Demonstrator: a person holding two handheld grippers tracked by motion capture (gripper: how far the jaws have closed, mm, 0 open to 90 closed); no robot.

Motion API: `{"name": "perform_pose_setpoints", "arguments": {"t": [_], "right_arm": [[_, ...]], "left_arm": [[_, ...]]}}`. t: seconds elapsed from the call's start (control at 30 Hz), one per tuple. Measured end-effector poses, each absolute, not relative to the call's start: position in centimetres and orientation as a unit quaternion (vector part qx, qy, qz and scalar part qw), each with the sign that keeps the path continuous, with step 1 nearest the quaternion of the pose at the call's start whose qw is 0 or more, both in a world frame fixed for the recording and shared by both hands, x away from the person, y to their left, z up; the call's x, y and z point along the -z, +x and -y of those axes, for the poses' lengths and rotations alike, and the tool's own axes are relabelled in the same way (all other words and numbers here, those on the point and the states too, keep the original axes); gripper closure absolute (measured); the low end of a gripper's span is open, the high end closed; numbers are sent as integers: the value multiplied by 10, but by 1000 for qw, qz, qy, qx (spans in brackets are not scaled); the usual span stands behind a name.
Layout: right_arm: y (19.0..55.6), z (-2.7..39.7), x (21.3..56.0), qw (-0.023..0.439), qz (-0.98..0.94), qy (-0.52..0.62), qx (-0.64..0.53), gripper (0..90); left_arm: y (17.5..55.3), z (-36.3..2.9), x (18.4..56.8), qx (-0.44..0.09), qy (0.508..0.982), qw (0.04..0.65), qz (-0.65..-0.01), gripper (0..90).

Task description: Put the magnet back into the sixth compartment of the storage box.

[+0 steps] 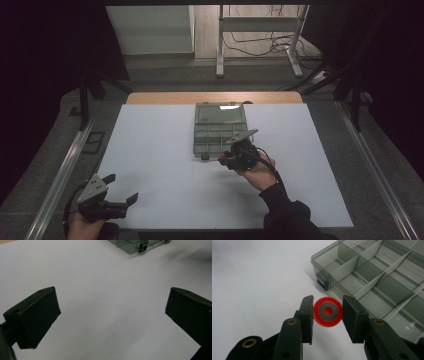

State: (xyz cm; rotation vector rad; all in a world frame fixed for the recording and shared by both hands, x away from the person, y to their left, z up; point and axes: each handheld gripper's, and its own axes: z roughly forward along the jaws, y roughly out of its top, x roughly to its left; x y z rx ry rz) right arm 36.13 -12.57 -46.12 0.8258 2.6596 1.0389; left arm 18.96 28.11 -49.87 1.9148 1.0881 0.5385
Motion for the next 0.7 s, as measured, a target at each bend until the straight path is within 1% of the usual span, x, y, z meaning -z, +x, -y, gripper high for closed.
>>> {"name": "perform_pose_setpoints", "arguments": {"t": [0.7], "right_arm": [[381,113,464,92,-891,279,-345,627]], "left_arm": [[190,-281,499,-215,765,423,-435,0]]}}
